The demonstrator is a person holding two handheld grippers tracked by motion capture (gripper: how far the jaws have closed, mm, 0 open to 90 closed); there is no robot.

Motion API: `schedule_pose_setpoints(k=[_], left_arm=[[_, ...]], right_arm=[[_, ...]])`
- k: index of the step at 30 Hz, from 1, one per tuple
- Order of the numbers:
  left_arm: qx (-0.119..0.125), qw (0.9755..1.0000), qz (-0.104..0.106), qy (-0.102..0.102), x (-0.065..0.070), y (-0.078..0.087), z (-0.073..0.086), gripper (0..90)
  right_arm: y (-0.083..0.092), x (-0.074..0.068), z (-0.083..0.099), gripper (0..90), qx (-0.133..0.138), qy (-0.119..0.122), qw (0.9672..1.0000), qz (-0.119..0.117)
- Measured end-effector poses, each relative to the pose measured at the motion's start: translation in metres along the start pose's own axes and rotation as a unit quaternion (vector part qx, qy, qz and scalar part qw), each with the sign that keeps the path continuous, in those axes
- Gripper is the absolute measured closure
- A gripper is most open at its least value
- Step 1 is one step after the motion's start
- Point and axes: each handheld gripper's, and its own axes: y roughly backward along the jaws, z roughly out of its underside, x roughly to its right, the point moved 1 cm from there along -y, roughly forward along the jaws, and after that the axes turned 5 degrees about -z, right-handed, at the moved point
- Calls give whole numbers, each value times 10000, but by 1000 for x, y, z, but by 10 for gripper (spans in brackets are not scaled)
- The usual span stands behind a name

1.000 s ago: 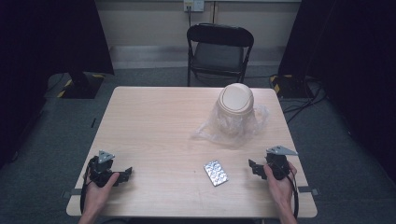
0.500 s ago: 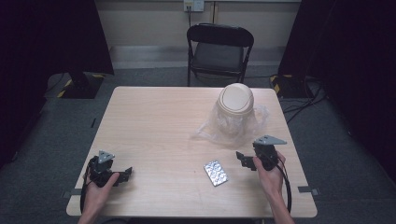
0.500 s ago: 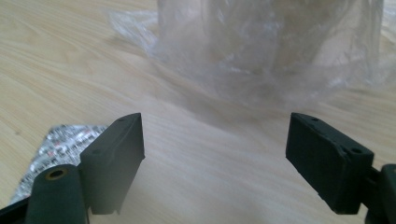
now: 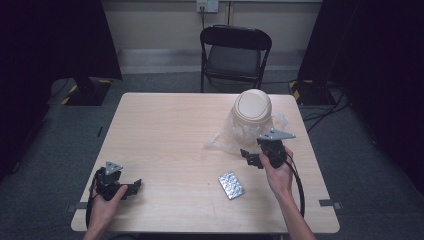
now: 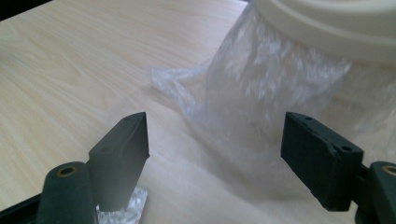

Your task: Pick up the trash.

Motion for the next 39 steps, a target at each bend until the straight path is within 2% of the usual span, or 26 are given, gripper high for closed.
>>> schedule_pose_setpoints(k=[2, 7, 12, 24, 28, 30, 36, 39], left_arm=[[-8, 10000, 0, -9, 0, 0, 0, 0], [-6, 10000, -1, -7, 0, 0, 0, 0], [-4, 10000, 0, -6, 0, 0, 0, 0], [-2, 10000, -2, -6, 0, 0, 0, 0], [-1, 10000, 0, -3, 0, 0, 0, 0], [-6, 10000, 0, -6, 0, 0, 0, 0], [-5, 10000, 0, -7, 0, 0, 0, 0], [-7, 10000, 1, -7, 0, 0, 0, 0]], right_arm=[[-3, 1, -9, 208, 50, 59, 10000, 0], [-14, 7, -23, 206, 32, 36, 10000, -84], [-17, 10, -38, 205, 95, 70, 9998, -129], [-31, 20, -73, 208, 96, 277, 9995, -80], [-35, 25, -80, 213, 168, 276, 9995, -21], [-38, 28, -82, 213, 151, 199, 9997, -85], [-45, 36, -89, 216, 152, 164, 9997, -10], [-48, 38, -89, 216, 67, 94, 9999, -14]])
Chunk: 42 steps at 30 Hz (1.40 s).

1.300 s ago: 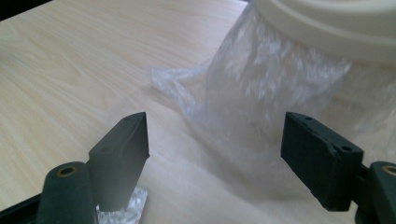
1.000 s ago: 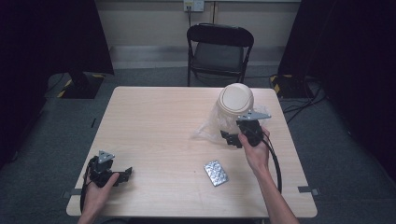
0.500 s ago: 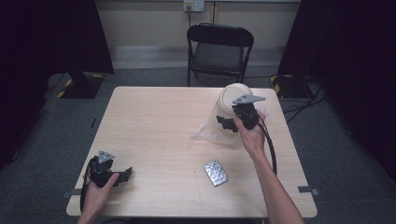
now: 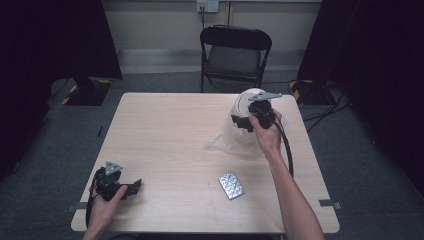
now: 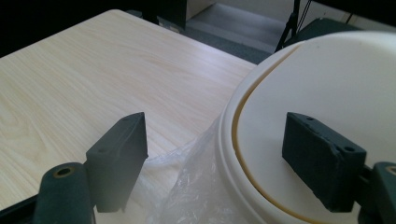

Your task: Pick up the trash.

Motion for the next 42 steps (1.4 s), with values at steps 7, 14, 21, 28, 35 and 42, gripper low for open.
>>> schedule_pose_setpoints(k=[7, 14, 21, 28, 35, 42], left_arm=[[5, 10000, 0, 3, 0, 0, 0, 0], [6, 10000, 0, 6, 0, 0, 0, 0], [2, 10000, -2, 2, 0, 0, 0, 0], [5, 10000, -9, -7, 0, 0, 0, 2], [8, 10000, -8, -9, 0, 0, 0, 2], [9, 10000, -6, -9, 0, 0, 0, 2]], right_arm=[[-10, 6, -4, 216, -109, -69, 9999, 3], [-19, 6, -1, 203, -192, -100, 9997, 110], [-31, 9, 2, 206, -299, -179, 9992, 204], [-34, 15, 4, 205, -318, -301, 9986, 289], [-38, 19, 5, 205, -379, -363, 9977, 435], [-34, 19, 5, 180, -300, -398, 9981, 352]])
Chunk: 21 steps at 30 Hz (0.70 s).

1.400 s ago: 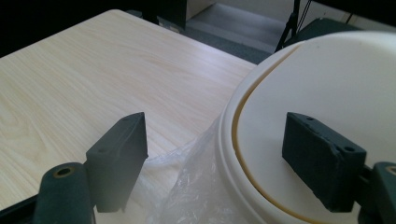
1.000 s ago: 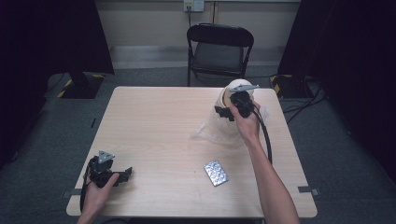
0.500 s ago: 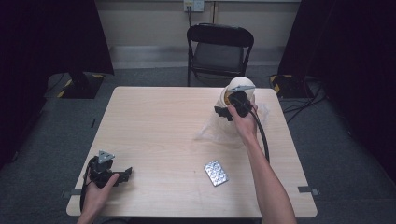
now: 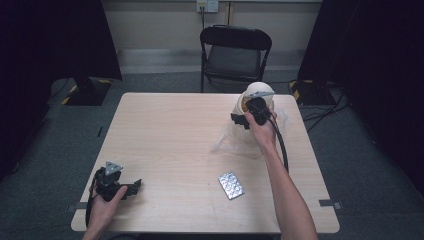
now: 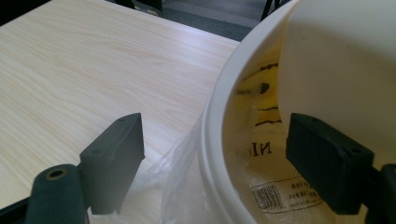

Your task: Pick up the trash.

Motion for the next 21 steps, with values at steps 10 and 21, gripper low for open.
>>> schedule_pose_setpoints(k=[10, 21], left_arm=[[0, 10000, -2, 3, 0, 0, 0, 2], [-4, 10000, -5, 2, 0, 0, 0, 2]], right_arm=[[19, -6, -5, 177, 253, 74, 9996, -48], [44, -19, 0, 176, 540, 94, 9982, -242]])
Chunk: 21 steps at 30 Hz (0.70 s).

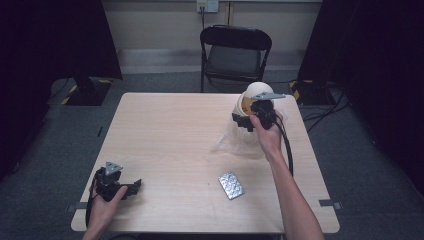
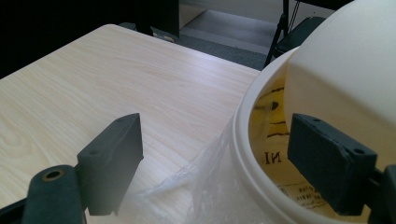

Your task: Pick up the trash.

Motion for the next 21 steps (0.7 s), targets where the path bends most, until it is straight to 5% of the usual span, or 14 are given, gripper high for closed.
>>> schedule_pose_setpoints(k=[8, 21], left_arm=[[3, 10000, 3, 0, 0, 0, 0, 2], [9, 10000, -1, -9, 0, 1, 1, 4]], right_arm=[[17, -11, 10, 166, 66, 26, 9999, -116], [31, -29, 65, 150, -153, -105, 9992, -365]])
